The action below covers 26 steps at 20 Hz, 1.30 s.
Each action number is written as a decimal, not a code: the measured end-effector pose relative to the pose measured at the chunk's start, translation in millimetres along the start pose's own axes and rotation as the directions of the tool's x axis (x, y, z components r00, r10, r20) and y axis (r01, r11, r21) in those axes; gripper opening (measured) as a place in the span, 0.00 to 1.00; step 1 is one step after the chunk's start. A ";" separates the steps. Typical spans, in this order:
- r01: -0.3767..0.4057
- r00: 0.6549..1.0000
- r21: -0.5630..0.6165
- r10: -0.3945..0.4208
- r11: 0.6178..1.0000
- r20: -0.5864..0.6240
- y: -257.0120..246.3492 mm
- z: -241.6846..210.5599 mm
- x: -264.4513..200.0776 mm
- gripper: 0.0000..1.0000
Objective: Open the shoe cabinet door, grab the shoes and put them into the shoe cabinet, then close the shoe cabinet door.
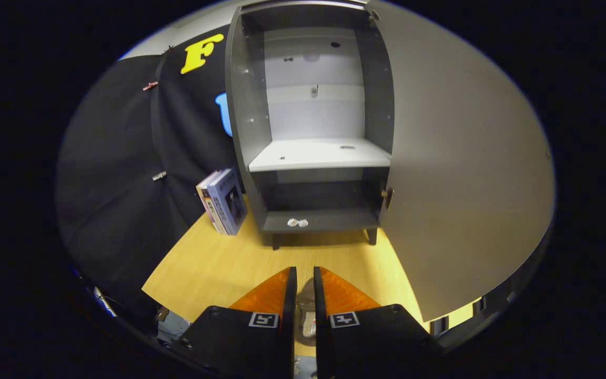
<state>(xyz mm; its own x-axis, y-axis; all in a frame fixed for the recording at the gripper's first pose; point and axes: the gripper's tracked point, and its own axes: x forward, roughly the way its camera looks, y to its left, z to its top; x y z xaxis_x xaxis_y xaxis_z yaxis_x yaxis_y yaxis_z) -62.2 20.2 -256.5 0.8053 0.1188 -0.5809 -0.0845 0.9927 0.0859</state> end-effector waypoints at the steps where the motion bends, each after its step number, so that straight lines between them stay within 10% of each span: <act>1: 0.007 0.999 0.016 -0.006 1.000 -0.037 2.9 -13.9 8.4 0.21; 14: 0.069 0.931 0.034 -0.052 0.997 -0.362 6.0 -191.4 107.6 0.21; 26: 0.079 0.927 0.029 -0.063 0.996 -0.369 -2.7 -215.3 165.3 0.20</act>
<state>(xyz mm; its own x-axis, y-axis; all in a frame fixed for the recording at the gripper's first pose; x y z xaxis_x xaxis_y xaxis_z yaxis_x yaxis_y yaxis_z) -55.2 41.4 -527.0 0.5354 0.0553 -0.8428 -0.0033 0.9980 0.0634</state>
